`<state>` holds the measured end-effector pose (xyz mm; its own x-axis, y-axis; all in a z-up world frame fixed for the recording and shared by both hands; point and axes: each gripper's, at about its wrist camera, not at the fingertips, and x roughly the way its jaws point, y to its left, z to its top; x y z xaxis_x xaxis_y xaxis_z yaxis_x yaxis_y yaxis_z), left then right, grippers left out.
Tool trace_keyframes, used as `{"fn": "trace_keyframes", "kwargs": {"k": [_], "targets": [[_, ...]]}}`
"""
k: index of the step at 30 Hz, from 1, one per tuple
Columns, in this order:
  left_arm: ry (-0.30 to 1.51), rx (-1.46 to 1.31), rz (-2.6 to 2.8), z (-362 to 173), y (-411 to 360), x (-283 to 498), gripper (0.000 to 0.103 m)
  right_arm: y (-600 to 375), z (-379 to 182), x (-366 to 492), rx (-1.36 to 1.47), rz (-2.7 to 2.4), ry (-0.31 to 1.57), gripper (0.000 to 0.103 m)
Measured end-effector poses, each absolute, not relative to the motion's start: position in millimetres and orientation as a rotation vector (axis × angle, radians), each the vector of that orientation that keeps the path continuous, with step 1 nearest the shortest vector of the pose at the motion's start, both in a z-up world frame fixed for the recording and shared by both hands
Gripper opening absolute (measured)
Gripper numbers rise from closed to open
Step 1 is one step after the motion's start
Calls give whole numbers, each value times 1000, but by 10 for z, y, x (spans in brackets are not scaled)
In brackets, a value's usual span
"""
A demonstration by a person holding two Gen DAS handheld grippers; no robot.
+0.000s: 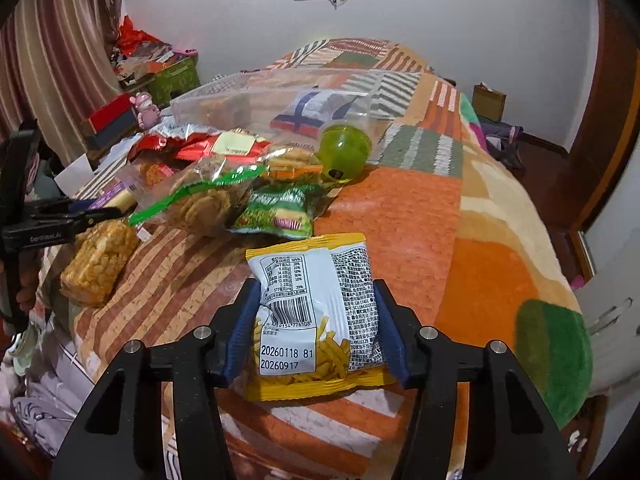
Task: Organize snacks
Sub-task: 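Grasp the purple-labelled roll with the left tool while the right tool grasps the white-yellow chip bag, then lower both held snacks into the clear box and open both tools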
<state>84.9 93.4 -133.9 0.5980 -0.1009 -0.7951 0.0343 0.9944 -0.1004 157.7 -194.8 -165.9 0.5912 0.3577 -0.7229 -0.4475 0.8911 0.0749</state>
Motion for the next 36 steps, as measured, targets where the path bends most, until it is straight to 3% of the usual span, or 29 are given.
{"fn": "trace_keyframes", "kwargs": {"k": [15,26,36], "targets": [[761,-160,-38,-693,1140,793,49,-1987,-1109,1693,-80,438,645,52],[668,-147,-112,-288,882,1253,49,-1742,-802,2007,-84,470,533,52],[666,-127,-163,-253,733,1856,49,-1503,-754,2442,-89,489,517,52]]}}
